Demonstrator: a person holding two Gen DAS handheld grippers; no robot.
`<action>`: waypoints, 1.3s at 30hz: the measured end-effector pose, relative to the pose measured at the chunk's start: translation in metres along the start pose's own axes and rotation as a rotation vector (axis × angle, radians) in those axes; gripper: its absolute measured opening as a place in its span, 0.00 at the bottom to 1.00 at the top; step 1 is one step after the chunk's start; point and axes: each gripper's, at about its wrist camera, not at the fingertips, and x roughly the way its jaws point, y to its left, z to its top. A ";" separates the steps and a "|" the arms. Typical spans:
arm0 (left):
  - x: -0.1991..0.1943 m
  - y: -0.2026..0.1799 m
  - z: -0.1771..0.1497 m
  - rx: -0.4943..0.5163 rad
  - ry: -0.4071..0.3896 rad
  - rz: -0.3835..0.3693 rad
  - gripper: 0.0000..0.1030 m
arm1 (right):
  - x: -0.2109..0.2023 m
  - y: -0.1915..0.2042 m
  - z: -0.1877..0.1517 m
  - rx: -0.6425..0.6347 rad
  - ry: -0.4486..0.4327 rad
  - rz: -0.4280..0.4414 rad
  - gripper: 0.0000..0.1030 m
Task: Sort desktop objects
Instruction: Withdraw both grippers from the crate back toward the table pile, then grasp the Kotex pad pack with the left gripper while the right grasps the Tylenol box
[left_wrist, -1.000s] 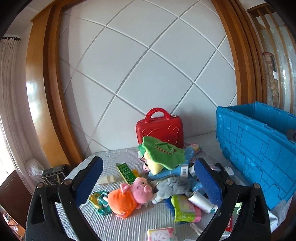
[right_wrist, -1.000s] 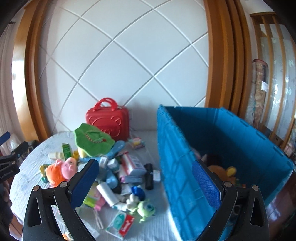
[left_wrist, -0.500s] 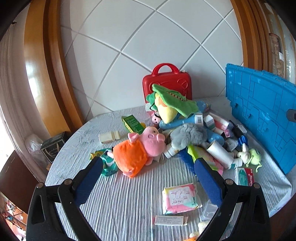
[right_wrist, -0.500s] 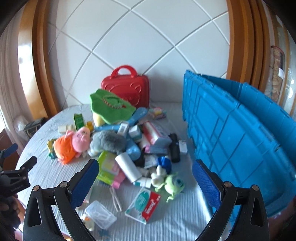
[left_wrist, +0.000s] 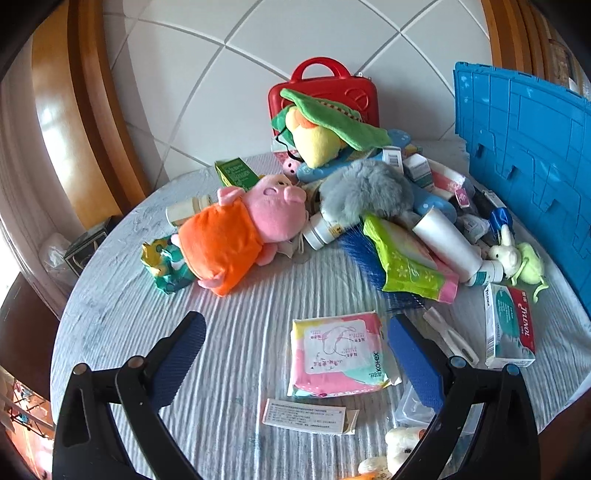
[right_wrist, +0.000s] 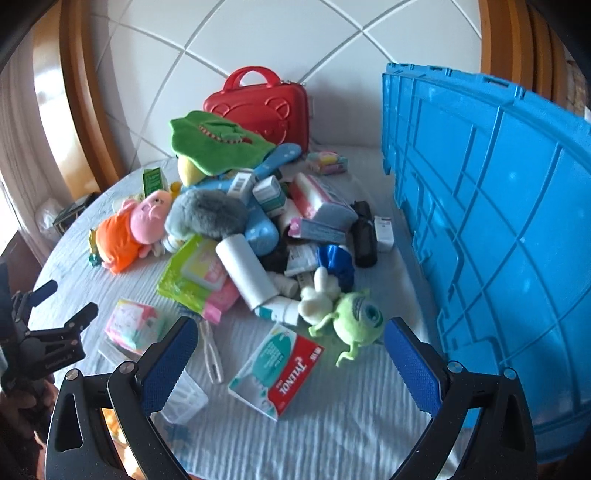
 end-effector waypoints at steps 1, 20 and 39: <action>0.007 -0.004 -0.002 -0.003 0.017 -0.007 0.98 | 0.006 0.000 -0.004 -0.012 0.013 -0.007 0.99; 0.088 -0.020 -0.026 0.062 0.216 -0.115 0.91 | 0.087 0.010 -0.043 0.093 0.201 -0.027 0.99; 0.096 -0.015 -0.027 0.120 0.217 -0.221 0.91 | 0.151 0.028 -0.066 0.207 0.309 -0.219 0.78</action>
